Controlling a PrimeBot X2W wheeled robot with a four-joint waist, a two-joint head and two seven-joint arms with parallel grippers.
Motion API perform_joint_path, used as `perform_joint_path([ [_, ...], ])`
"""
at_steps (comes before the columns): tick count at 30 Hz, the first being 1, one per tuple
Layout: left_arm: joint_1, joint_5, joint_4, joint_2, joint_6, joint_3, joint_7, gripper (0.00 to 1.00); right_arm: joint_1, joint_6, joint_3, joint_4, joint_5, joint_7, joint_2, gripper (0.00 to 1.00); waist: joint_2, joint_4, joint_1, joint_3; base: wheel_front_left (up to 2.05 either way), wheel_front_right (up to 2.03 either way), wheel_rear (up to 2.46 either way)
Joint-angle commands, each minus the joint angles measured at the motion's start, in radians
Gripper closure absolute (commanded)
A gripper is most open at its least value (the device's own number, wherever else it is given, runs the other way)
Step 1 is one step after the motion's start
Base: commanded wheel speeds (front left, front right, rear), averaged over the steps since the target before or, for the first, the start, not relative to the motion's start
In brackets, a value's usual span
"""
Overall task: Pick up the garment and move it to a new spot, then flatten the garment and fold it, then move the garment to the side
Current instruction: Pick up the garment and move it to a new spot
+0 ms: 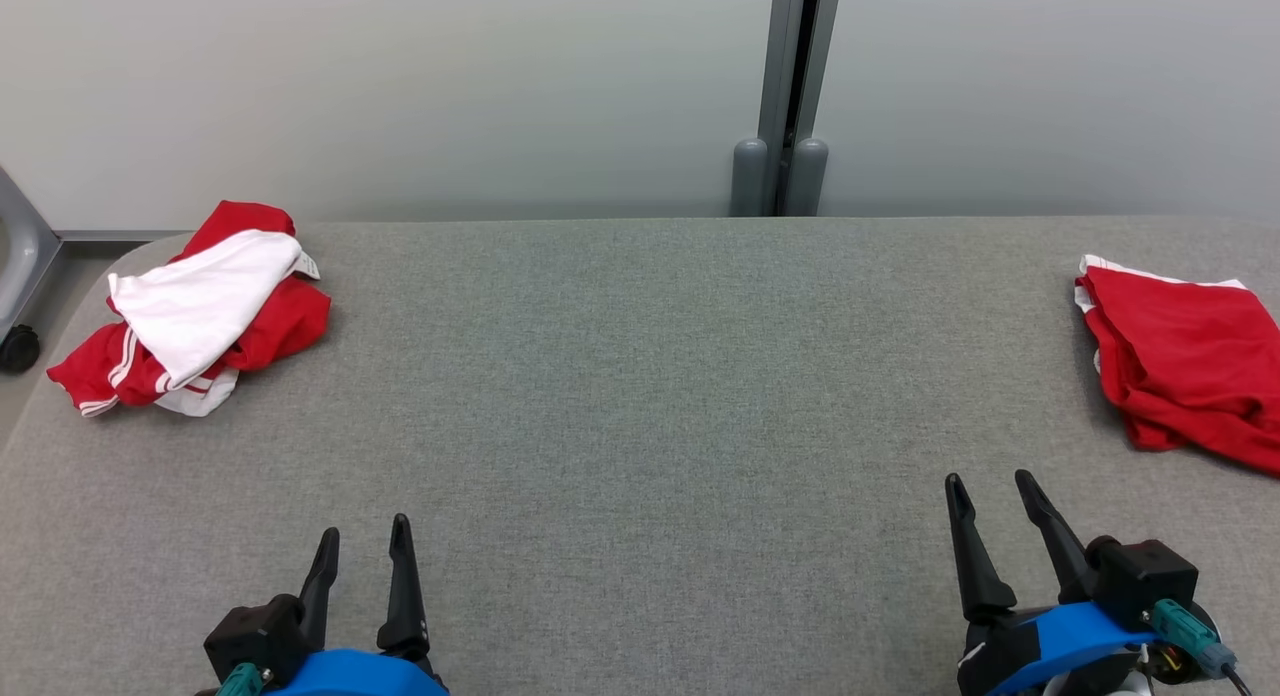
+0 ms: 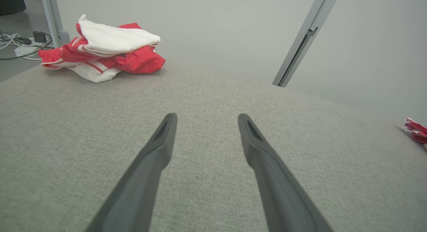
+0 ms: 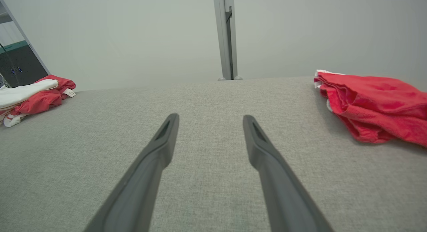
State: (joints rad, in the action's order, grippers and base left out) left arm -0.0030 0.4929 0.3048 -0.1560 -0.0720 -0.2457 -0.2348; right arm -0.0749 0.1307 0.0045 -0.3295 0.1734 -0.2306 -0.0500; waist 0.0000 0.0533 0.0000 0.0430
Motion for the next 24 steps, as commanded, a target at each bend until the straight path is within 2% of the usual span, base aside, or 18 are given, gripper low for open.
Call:
perform_joint_path([
  [1, 0.002, 0.003, -0.005, -0.005, -0.005, -0.005, 0.002, 0.0, 0.016, 0.0, 0.001, 0.008, 0.005, 0.002, -0.001, 0.0, 0.0, 0.001, 0.0, 0.001, 0.0, 0.0, 0.0],
  [8, -0.001, 0.006, -0.007, -0.009, -0.005, -0.01, 0.004, 0.0, 0.02, 0.0, 0.004, 0.014, 0.002, 0.005, -0.001, 0.0, 0.0, 0.005, 0.0, 0.003, 0.0, 0.0, 0.0],
  [12, -0.015, 0.005, -0.009, -0.006, -0.004, -0.015, 0.004, 0.0, 0.025, 0.0, -0.001, 0.021, -0.005, 0.006, -0.001, 0.0, 0.0, 0.035, 0.0, 0.003, 0.0, 0.0, 0.0],
  [15, -0.025, 0.002, -0.014, -0.007, -0.005, -0.018, 0.005, 0.0, 0.029, 0.0, -0.008, 0.03, -0.011, 0.007, -0.001, 0.0, 0.0, 0.093, 0.0, 0.005, 0.0, 0.0, 0.0],
  [24, -0.014, -0.001, -0.039, -0.021, -0.016, -0.019, 0.01, 0.0, 0.036, 0.0, -0.002, 0.047, -0.005, 0.022, -0.001, 0.0, 0.0, 0.335, 0.0, 0.007, 0.0, 0.0, 0.0],
])
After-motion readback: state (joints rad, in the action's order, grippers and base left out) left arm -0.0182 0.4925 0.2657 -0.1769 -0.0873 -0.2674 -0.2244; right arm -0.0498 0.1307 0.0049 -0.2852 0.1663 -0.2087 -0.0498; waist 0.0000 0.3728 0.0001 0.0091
